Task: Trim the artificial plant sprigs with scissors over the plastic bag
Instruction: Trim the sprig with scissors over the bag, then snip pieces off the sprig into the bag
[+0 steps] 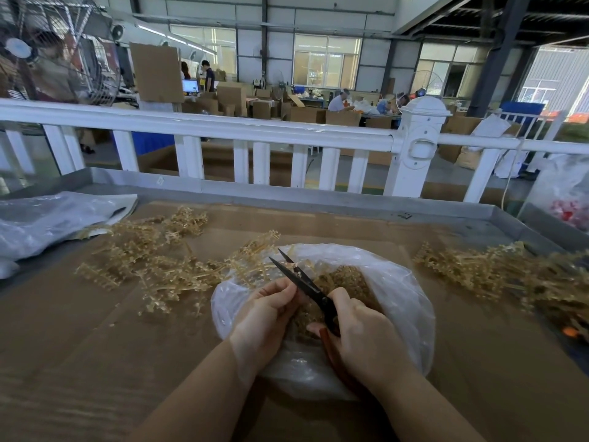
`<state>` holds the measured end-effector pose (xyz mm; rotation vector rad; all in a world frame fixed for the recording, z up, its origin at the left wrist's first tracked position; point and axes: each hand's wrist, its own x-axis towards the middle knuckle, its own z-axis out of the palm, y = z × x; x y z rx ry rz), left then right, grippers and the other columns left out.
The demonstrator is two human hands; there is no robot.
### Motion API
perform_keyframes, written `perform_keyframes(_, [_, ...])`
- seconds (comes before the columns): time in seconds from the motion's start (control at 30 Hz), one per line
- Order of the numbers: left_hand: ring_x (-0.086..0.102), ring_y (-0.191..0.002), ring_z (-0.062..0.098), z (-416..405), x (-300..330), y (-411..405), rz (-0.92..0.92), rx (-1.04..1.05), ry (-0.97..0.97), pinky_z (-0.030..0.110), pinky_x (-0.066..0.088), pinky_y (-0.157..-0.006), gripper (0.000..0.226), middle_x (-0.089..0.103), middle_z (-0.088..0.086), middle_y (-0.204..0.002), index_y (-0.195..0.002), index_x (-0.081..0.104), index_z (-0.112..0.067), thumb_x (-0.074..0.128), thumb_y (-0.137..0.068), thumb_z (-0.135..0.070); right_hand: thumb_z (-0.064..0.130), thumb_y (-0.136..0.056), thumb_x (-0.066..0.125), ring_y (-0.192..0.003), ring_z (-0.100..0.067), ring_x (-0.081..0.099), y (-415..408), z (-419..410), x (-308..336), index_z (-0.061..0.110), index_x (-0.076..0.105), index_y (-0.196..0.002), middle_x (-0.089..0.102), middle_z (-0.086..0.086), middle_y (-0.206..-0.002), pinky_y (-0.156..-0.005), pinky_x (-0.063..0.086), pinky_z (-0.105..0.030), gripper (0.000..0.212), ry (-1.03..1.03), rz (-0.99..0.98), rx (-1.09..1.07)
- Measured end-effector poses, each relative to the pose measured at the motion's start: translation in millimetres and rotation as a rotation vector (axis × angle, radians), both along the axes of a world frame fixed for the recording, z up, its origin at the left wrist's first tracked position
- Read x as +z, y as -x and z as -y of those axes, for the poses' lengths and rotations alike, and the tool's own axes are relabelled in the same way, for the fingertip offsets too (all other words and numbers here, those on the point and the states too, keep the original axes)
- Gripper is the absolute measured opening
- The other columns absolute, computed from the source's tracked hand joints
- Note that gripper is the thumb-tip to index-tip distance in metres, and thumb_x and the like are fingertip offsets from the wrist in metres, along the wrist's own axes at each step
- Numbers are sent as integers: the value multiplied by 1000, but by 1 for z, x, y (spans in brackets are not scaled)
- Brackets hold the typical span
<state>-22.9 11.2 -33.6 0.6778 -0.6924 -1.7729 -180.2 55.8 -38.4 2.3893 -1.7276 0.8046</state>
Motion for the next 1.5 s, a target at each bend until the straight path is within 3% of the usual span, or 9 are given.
perform_keyframes(0.17, [65,-81,17,2,-5,3,-60,175,-32,27,53,-77,12,65,11,-90,-92,60,-7,51,-90,2,63,-87,40,-74,-11,62,0,1,-2,23,48,-110,61,6,-86,-64,53,-24,46,26,25,7])
perform_keyframes(0.3, [63,-74,17,1,-6,5,-38,229,-42,25,55,-69,14,64,9,-84,-86,58,-9,53,-88,4,61,-87,44,-74,-11,61,1,0,-2,23,48,-110,61,6,-88,-65,52,-25,44,15,40,36])
perform_keyframes(0.6, [64,-56,13,-2,2,-1,48,94,-57,24,57,-56,28,63,10,-65,-66,64,-3,50,-88,9,58,-86,52,-82,-11,57,1,-2,0,25,50,-109,58,6,-91,-74,50,-28,40,14,79,32])
perform_keyframes(0.8, [64,-57,13,-2,3,-3,33,44,-70,23,57,-56,23,63,11,-66,-72,63,-1,49,-88,9,58,-90,46,-87,-12,58,1,-2,4,24,46,-114,59,4,-98,-79,49,-28,42,-40,46,51])
perform_keyframes(0.97, [65,-57,13,-2,3,-5,19,17,-82,24,58,-57,33,64,10,-64,-61,67,-4,51,-87,7,59,-91,42,-83,-12,59,1,-2,5,23,44,-115,59,4,-95,-74,50,-26,43,-49,8,41])
perform_keyframes(1.2, [64,-54,13,0,2,-5,20,10,-98,24,57,-56,21,63,10,-63,-71,64,-1,51,-87,7,57,-88,52,-76,-11,60,-1,-2,1,24,48,-107,61,6,-87,-67,51,-26,39,-11,78,31])
perform_keyframes(1.3, [65,-55,14,0,3,-4,43,-21,-98,24,57,-55,8,63,10,-63,-78,62,0,56,-80,5,57,-86,53,-80,-8,58,0,-2,-1,25,52,-108,60,8,-90,-71,50,-23,38,22,119,18])
perform_keyframes(1.5, [64,-57,14,-2,0,-1,64,-36,-62,25,58,-59,7,63,11,-66,-77,62,-1,62,-70,0,52,-86,58,-83,-10,58,2,-1,-3,26,52,-113,60,8,-93,-73,51,-24,38,19,99,-19])
